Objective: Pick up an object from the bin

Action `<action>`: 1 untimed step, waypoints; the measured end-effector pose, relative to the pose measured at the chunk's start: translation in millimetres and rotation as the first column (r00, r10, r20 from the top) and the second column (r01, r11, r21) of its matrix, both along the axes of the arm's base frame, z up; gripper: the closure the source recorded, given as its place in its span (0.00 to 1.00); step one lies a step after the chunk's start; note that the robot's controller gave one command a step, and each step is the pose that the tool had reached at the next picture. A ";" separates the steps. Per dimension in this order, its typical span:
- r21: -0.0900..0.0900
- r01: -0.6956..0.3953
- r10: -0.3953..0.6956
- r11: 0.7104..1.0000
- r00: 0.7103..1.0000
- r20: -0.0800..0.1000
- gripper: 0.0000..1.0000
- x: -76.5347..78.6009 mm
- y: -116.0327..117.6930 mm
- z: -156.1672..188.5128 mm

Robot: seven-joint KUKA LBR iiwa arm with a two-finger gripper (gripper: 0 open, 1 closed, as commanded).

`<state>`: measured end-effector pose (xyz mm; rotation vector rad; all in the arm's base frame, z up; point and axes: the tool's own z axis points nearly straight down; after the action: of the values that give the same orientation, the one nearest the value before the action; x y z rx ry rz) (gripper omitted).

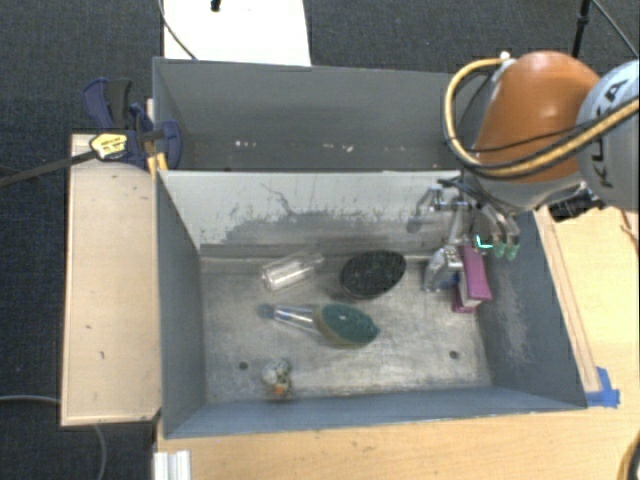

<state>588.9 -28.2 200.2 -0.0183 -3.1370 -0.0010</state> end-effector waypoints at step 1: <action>0.000 -0.112 0.112 0.994 0.994 0.021 0.00 -27.7 72.5 -107.0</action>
Offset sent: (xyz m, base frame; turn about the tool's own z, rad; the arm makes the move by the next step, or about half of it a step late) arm -0.0323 0.0696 -0.1103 -0.1069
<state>561.2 44.4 93.1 0.1583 -3.1538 -0.0032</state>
